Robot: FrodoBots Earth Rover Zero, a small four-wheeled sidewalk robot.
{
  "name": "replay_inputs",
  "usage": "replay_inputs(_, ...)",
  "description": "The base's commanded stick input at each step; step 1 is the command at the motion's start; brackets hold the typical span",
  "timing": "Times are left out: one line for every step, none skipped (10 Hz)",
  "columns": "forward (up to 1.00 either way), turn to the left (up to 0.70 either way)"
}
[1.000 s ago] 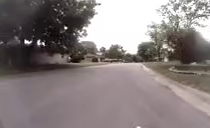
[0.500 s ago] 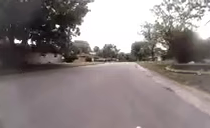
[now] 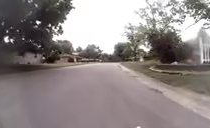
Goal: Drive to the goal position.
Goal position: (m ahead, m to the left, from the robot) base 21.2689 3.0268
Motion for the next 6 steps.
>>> replay_inputs(0.70, 0.00)
replay_inputs(0.70, 0.00)
replay_inputs(0.70, 0.00)
replay_inputs(0.70, 0.00)
replay_inputs(0.70, 0.00)
replay_inputs(0.70, 0.00)
